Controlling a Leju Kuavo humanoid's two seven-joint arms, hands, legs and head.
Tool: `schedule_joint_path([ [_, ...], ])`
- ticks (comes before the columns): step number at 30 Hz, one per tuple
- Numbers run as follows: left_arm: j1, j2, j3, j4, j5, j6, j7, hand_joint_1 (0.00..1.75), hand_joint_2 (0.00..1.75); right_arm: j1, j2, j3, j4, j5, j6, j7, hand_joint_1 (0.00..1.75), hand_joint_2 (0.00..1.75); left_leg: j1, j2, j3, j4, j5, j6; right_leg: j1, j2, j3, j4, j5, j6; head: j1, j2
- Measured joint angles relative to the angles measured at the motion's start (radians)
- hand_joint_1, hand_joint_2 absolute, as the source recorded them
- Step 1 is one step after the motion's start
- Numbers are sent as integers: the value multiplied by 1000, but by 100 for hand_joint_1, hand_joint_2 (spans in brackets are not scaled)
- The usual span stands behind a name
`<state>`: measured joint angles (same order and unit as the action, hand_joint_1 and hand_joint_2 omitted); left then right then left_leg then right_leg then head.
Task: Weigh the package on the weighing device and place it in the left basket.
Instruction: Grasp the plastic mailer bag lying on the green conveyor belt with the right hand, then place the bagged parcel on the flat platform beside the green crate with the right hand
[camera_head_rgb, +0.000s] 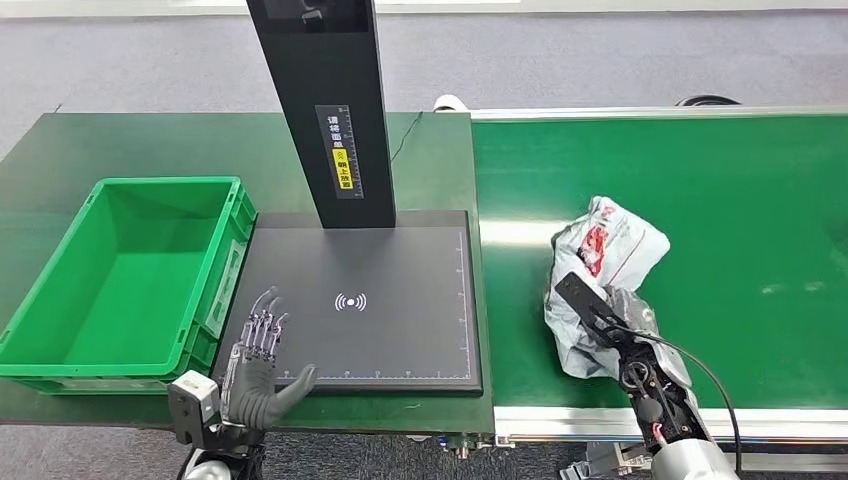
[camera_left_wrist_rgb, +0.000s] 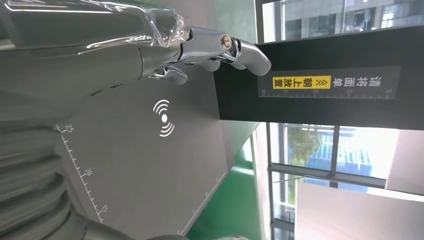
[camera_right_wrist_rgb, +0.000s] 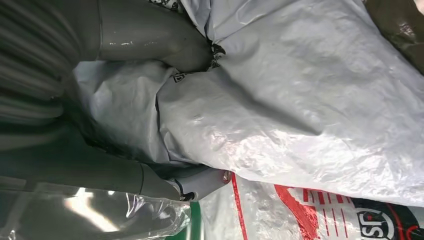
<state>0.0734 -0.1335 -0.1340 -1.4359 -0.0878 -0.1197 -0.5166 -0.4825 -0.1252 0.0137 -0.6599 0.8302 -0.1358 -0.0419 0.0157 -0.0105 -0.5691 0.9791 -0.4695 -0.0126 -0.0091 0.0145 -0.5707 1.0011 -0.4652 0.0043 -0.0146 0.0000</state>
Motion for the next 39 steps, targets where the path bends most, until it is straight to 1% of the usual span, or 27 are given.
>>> schedule_joint_path([
  [3, 12, 2, 0, -13, 4, 0, -8, 0, 175, 40, 15, -24, -115, -21, -213, -115, 175, 175, 0, 0, 0, 0, 0, 0, 0, -1, 0, 0, 0, 0, 0, 0],
  [5, 14, 2, -1, -16, 4, 0, -9, 0, 175, 60, 21, -36, -180, -23, -295, -154, 175, 175, 0, 0, 0, 0, 0, 0, 0, -1, 0, 0, 0, 0, 0, 0],
  [6, 14, 3, -1, -17, 5, 0, -9, 0, 175, 69, 24, -40, -207, -23, -311, -162, 175, 175, 0, 0, 0, 0, 0, 0, 0, -1, 0, 0, 0, 0, 0, 0],
  [9, 14, 3, -1, -19, 5, 0, -9, 0, 175, 93, 29, -49, -262, -23, -319, -169, 175, 175, 0, 0, 0, 0, 0, 0, 0, -1, 0, 0, 0, 0, 0, 0],
  [12, 14, 3, -1, -22, 5, 0, -9, 0, 175, 106, 33, -56, -294, -25, -320, -172, 175, 175, 0, 0, 0, 0, 0, 0, 0, -1, 0, 0, 0, 0, 0, 0],
  [14, 14, 3, -1, -24, 6, 0, -10, 0, 175, 112, 35, -60, -311, -38, -334, -189, 175, 175, 0, 0, 0, 0, 0, 0, 0, -1, 0, 0, 0, 0, 0, 0],
  [17, 13, 3, -1, -24, 9, 0, -15, 0, 175, 131, 45, -71, -347, -78, -388, -252, 175, 175, 0, 0, 0, 0, 0, 0, 0, -1, -1, 0, 0, 0, 0, 0],
  [19, 12, 3, -1, -24, 13, 1, -20, 0, 175, 154, 54, -76, -397, -126, -405, -316, 175, 175, 0, 0, -1, 0, 0, 0, 0, -1, -1, 0, 0, 0, 0, 0],
  [20, 10, 4, -1, -24, 14, 2, -23, 0, 175, 170, 58, -74, -433, -148, -387, -348, 175, 175, 0, 0, -1, 0, 0, 0, 0, -1, -1, 0, 0, 0, 0, 0],
  [22, 5, 5, -1, -23, 17, 3, -30, 0, 175, 199, 64, -54, -515, -167, -300, -391, 175, 175, 0, 1, -1, -1, 0, 0, 0, 0, -1, 0, 0, 0, 0, 0],
  [24, -2, 7, -1, -21, 19, 1, -36, 0, 175, 218, 67, -21, -582, -158, -221, -393, 175, 175, 0, 2, -1, -1, 0, 0, 0, 1, -2, 0, 0, 0, 0, 0],
  [25, -5, 7, -1, -19, 20, -1, -39, 0, 175, 224, 68, -7, -605, -155, -203, -391, 175, 175, 0, 1, -1, -1, 0, 0, 0, 0, -2, 0, 0, 0, 0, 0],
  [32, -8, 11, -1, -15, 21, -3, -44, 0, 175, 237, 71, 31, -678, -144, -173, -394, 175, 175, 0, 1, -1, 0, 0, 0, 0, 0, -1, 0, 0, 0, 0, 0],
  [33, -9, 12, -1, -14, 21, -5, -45, 0, 175, 238, 70, 39, -682, -127, -145, -400, 175, 175, 0, 1, -1, 0, 0, 0, 0, 0, -1, 0, 0, 0, 0, 0],
  [35, -11, 14, -1, -11, 20, -12, -52, 0, 175, 235, 62, 74, -686, -61, -50, -409, 175, 175, 0, 1, -1, 0, 0, 0, 0, 0, -1, 0, 0, 0, 0, 0],
  [37, -13, 16, -1, -7, 14, -16, -60, 0, 175, 229, 51, 134, -685, 7, 45, -413, 175, 175, 0, 1, -1, 0, 0, 0, 0, 0, -1, 0, 0, 0, 0, 0],
  [39, -12, 17, -1, -6, 0, -8, -67, 0, 175, 210, 42, 205, -679, 37, 101, -419, 175, 175, 0, 0, -1, -1, 0, 0, 0, 0, -1, 0, 0, 0, 0, 0],
])
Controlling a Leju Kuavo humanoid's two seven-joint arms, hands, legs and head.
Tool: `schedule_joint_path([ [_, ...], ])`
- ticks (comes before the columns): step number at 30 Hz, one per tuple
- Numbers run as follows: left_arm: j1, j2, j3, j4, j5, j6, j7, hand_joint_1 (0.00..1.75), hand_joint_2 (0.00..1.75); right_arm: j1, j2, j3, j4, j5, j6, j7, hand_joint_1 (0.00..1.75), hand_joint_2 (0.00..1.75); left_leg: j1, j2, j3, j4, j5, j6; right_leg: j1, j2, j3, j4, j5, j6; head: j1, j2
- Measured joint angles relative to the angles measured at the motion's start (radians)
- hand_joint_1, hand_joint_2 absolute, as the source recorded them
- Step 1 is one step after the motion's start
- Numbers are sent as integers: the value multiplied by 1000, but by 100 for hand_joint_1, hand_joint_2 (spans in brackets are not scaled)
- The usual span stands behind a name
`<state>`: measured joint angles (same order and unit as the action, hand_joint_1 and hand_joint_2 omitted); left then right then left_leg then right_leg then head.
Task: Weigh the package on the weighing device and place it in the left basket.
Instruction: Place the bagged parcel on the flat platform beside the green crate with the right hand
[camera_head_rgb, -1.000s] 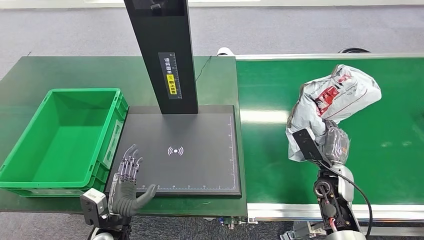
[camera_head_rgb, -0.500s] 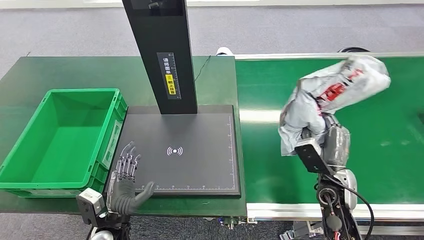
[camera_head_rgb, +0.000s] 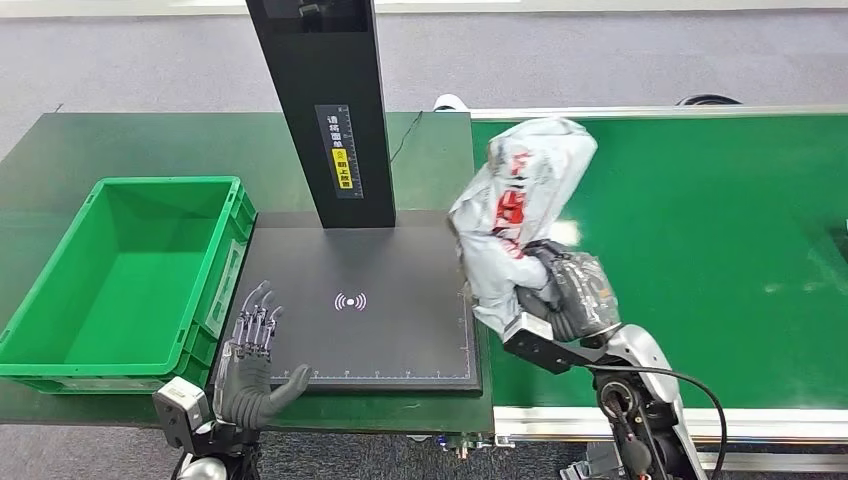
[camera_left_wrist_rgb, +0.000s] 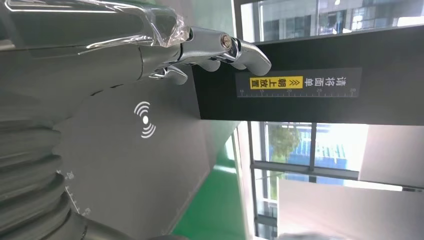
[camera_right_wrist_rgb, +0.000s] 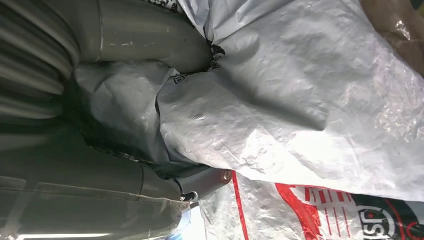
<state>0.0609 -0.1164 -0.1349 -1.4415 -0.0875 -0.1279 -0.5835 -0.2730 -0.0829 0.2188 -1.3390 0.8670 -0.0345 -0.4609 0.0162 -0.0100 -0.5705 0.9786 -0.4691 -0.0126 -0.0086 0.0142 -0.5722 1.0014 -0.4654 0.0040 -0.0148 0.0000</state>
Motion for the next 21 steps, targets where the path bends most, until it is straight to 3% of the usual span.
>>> schedule_joint_path([
  [7, 4, 4, 1, 0, -18, 7, -3, 0, 175, -158, -42, 222, 61, -19, 135, -2, 175, 175, 0, 0, 0, 0, 1, 0, 0, 0, 0, 0, 0, 0, 0, 0],
  [12, 3, 6, 4, 0, -17, 4, 3, 0, 175, -308, -69, 367, 202, -43, 303, 57, 175, 175, 0, 0, 0, 0, 1, 0, 0, 0, 1, 0, 0, 0, 0, 0],
  [21, 3, 8, 11, 1, -16, 2, 5, 0, 175, -433, -71, 510, 383, -41, 328, 72, 175, 175, 0, -1, 0, 0, 2, 0, 0, -1, 0, 0, 1, 0, 1, 0],
])
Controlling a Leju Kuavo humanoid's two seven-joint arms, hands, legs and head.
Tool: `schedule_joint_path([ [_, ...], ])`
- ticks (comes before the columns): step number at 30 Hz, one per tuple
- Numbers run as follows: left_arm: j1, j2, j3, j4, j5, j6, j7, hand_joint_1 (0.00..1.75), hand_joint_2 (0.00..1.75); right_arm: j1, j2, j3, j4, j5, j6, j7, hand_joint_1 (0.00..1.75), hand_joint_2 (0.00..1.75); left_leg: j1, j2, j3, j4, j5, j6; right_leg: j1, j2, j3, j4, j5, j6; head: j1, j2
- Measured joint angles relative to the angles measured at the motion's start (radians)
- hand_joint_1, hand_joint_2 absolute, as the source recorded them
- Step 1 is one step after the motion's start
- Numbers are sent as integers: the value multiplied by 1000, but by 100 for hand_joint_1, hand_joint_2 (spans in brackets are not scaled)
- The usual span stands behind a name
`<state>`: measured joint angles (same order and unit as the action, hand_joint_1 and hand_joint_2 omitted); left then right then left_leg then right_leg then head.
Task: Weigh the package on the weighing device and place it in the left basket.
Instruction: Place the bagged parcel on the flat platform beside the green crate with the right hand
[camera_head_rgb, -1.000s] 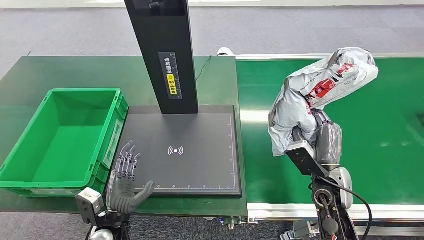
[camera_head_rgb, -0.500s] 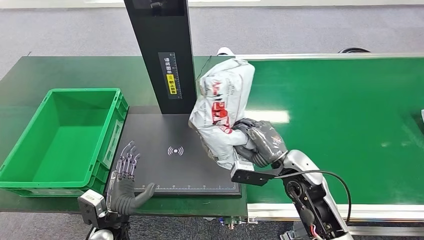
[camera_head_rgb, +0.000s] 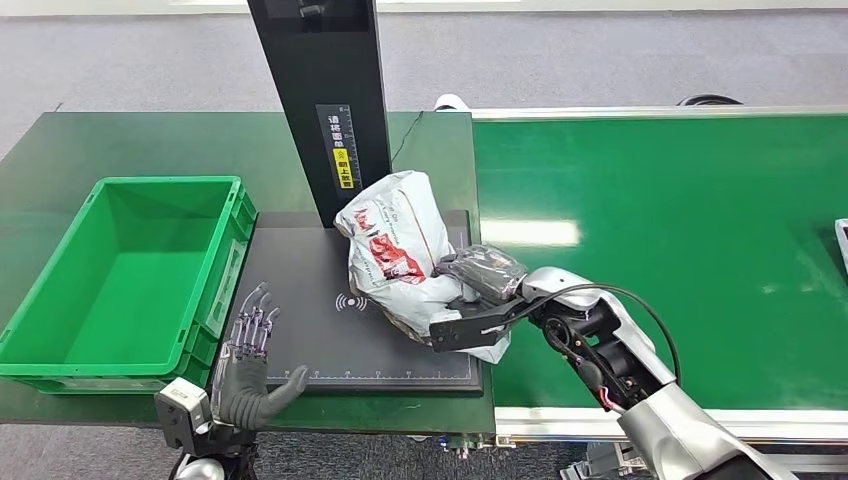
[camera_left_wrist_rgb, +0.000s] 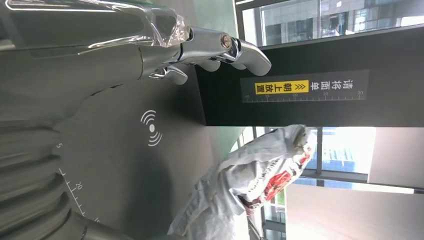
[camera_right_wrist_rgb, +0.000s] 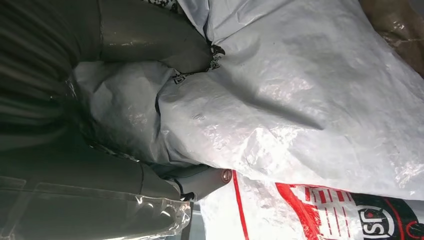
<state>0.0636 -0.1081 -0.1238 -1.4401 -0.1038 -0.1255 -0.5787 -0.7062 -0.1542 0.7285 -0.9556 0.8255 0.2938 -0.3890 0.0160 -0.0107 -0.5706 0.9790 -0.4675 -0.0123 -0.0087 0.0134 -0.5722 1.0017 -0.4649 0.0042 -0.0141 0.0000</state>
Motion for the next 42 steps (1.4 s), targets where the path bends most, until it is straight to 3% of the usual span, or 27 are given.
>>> schedule_joint_path([
  [4, 0, 0, 5, 0, 0, 0, 2, 0, 175, -40, 7, 55, 54, 15, 17, 26, 175, 175, 0, 0, 0, 0, 0, 0, 0, 0, 0, 0, 0, 0, 0, 0],
  [10, -8, -1, 8, 0, 0, 2, 24, 0, 175, -113, 35, 139, 174, 3, 116, 113, 175, 175, 0, 0, 0, 0, 1, 0, 0, 0, 0, 0, 0, 0, 0, 0],
  [23, -11, -1, 9, 5, 0, 1, 25, 0, 175, -156, 44, 215, 248, -13, 79, 87, 175, 175, 0, 0, 0, 0, 1, 0, 0, 0, 0, 0, 0, 0, 0, 0],
  [26, -11, -1, 9, 5, 0, 1, 25, 0, 175, -160, 43, 222, 252, -45, 98, 47, 175, 175, 0, 0, 1, 0, 1, 0, 0, 0, 0, 0, 0, 0, 0, 0],
  [30, -18, 0, 8, 9, 0, 0, 25, 0, 175, -159, 42, 234, 251, -168, 203, -76, 175, 175, 0, 0, 1, 0, 1, 0, 0, 0, 0, 0, 0, 0, 0, 0],
  [34, -29, 0, 8, 19, 6, 0, 24, 0, 175, -162, 43, 250, 250, -250, 286, -130, 175, 175, 0, 0, 0, 0, 1, 0, 0, 0, 0, 0, 0, 0, 0, 0],
  [42, -29, 1, 8, 21, 12, 3, 24, 0, 175, -174, 55, 277, 250, -334, 311, -214, 175, 175, 0, 0, 0, 0, 1, 0, 0, 0, 0, 0, 0, 0, 0, 0],
])
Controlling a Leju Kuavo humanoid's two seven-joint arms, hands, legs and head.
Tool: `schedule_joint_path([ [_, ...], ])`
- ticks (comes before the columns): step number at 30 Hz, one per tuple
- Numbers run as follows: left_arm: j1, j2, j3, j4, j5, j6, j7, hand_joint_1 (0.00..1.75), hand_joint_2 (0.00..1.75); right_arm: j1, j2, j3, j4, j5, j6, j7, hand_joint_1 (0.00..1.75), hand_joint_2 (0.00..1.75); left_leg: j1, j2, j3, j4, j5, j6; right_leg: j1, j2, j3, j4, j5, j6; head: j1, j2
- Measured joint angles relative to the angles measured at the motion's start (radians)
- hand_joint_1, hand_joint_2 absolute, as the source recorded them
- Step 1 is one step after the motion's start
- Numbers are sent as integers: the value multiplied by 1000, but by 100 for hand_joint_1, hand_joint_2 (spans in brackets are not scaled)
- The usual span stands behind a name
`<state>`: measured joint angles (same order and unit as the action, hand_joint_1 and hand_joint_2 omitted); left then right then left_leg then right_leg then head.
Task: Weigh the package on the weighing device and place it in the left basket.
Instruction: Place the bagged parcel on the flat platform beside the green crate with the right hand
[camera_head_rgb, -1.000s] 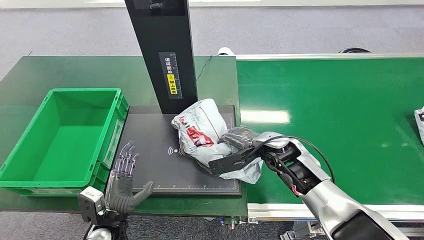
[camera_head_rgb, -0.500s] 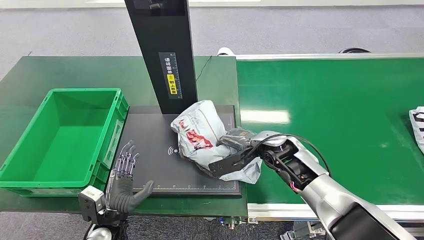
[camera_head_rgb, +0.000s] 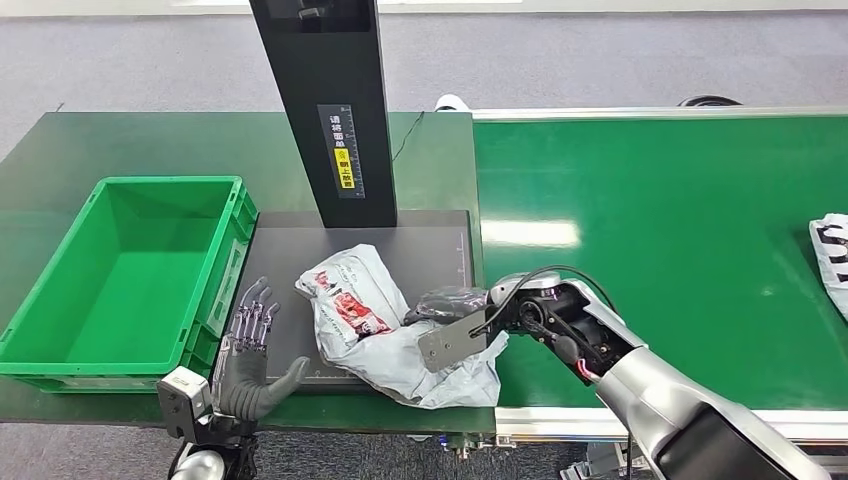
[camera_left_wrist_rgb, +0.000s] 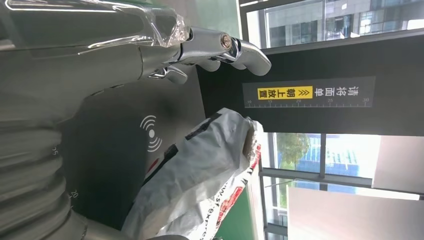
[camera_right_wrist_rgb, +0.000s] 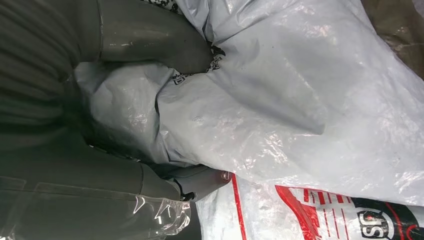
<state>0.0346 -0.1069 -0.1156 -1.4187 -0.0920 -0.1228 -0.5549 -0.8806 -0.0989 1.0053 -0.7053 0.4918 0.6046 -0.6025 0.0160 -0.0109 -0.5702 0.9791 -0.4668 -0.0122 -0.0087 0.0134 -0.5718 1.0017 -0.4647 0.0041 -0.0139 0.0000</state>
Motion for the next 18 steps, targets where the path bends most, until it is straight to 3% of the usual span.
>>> schedule_joint_path([
  [8, 1, 1, 0, 0, 5, 3, -2, 0, 175, 0, 9, 13, 0, -47, -2, -49, 172, 175, 0, 0, 0, 0, 0, 0, 0, 0, 0, 0, 0, 0, 0, 0],
  [11, 4, 1, 0, 0, 6, 5, -4, 0, 175, 2, 17, 11, -5, -83, -9, -71, 158, 175, 0, 0, 0, 0, 0, 0, 0, 0, 0, 0, 0, 0, 0, 0],
  [13, 7, 1, 0, 0, 7, 8, -5, 0, 175, 3, 22, 8, -8, -88, -25, -65, 74, 175, 0, 0, 0, 0, 0, 0, 0, 0, 0, 0, 0, 0, 0, 0],
  [15, 11, 1, 0, 0, 7, 9, -5, 0, 175, 3, 25, 6, -9, -76, -52, -42, 0, 175, 0, 0, 0, 0, 0, 0, 0, 0, 0, 0, 0, 0, 0, 0],
  [18, 19, 1, 0, -1, 7, 9, -5, 0, 175, 4, 29, 5, -7, -35, -137, 20, 0, 175, 0, 0, 0, 0, 0, 0, 0, 0, 0, 0, 0, 0, 0, 0],
])
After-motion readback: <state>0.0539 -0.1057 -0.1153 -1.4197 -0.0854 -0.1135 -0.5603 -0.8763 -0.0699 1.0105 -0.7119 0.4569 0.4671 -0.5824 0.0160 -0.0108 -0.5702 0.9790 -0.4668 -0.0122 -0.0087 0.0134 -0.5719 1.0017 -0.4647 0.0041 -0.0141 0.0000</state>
